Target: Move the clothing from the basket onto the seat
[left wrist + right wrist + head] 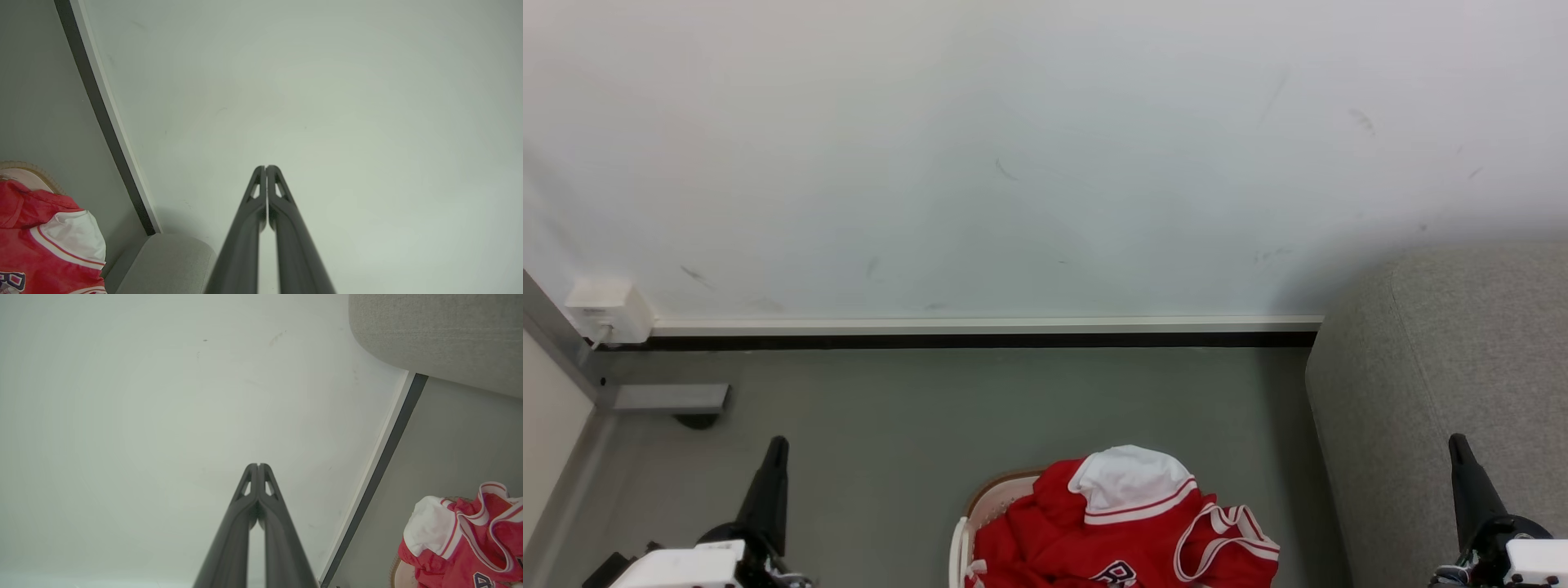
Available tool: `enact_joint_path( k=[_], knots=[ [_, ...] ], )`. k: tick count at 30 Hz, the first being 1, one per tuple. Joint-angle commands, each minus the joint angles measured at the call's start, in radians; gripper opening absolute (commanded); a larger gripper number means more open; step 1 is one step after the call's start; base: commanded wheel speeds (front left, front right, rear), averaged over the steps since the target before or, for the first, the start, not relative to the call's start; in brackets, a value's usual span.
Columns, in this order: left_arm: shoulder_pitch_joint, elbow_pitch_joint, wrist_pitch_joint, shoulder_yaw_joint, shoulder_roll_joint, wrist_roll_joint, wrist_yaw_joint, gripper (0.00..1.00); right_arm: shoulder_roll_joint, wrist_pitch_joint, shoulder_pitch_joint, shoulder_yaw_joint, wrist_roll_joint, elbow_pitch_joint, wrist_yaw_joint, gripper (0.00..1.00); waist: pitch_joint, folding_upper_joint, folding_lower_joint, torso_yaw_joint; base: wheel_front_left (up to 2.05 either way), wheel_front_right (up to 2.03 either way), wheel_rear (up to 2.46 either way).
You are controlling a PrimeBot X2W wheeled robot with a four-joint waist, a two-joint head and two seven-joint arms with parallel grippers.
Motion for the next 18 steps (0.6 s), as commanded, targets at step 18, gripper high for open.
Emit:
enact_joint_path(
  k=[18],
  knots=[
    [-0.009, -0.003, 0.003, 0.001, 0.003, -0.012, 0.001, 0.00, -0.008, 0.002, -0.012, -0.004, 0.001, -0.005, -0.002, 0.00, 0.000, 0.0000, 0.0000, 0.000, 0.00, 0.00, 0.00]
  ],
)
